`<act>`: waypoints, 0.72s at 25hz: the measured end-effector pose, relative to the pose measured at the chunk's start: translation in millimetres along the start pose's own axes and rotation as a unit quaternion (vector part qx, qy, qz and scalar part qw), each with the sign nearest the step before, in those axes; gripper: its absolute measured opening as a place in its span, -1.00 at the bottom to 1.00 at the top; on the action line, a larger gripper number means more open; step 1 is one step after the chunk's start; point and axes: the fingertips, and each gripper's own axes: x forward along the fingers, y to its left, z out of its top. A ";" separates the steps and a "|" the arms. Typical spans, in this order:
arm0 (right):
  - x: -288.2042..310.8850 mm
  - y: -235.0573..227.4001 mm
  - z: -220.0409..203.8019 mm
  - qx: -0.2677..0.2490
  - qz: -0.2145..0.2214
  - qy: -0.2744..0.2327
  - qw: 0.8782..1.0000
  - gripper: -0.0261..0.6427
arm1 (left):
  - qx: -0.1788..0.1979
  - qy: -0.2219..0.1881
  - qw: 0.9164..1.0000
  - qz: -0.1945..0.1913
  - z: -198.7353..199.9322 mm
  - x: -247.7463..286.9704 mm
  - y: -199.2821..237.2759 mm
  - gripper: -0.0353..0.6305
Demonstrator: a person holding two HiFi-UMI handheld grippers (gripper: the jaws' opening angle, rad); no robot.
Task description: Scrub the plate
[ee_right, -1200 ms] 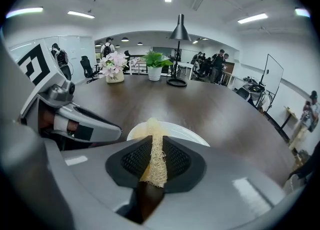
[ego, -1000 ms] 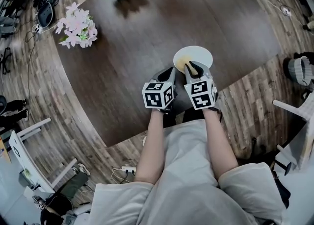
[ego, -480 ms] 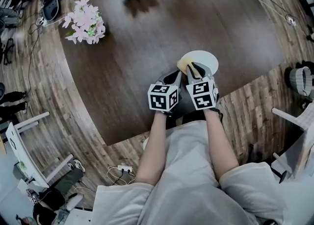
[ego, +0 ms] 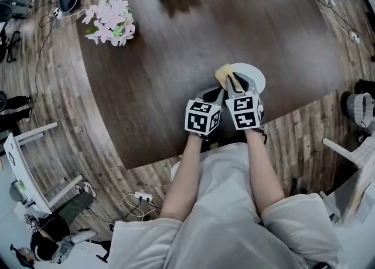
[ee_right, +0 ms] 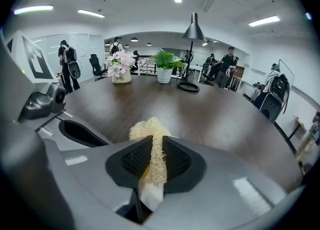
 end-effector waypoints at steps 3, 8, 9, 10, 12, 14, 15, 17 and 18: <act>1.1 -1.5 1.4 0.001 0.002 -0.001 1.000 -0.67 | -0.007 0.003 1.000 0.002 -0.3 -0.2 1.4 -0.89; 2.7 -9.6 1.5 0.004 -0.001 -0.002 1.000 -0.67 | -0.008 0.005 1.000 0.001 -0.3 0.4 0.6 -0.89; 3.1 -11.0 1.4 0.005 -0.002 -0.002 1.000 -0.67 | -0.008 0.005 1.000 0.001 -0.4 0.4 0.6 -0.89; 3.5 -12.3 1.5 0.006 -0.002 -0.002 1.000 -0.67 | -0.009 0.005 1.000 0.002 -0.2 0.5 0.7 -0.89; 4.2 -14.6 2.1 0.006 -0.001 -0.002 1.000 -0.67 | -0.010 0.005 1.000 0.002 0.5 0.5 0.6 -0.89; 3.9 -17.6 2.2 0.006 -0.003 -0.001 1.000 -0.67 | -0.010 0.004 1.000 0.000 0.8 0.7 -0.2 -0.89; 3.5 -19.4 2.0 0.007 -0.005 0.000 1.000 -0.67 | -0.011 0.005 1.000 -0.002 0.7 0.8 -0.6 -0.89; 3.5 -22.8 1.8 0.008 -0.009 0.001 1.000 -0.67 | -0.010 0.006 1.000 -0.004 0.4 0.4 -0.2 -0.89; 3.7 -24.3 1.7 0.009 -0.011 0.001 1.000 -0.67 | -0.009 0.006 1.000 -0.005 0.3 0.1 0.3 -0.89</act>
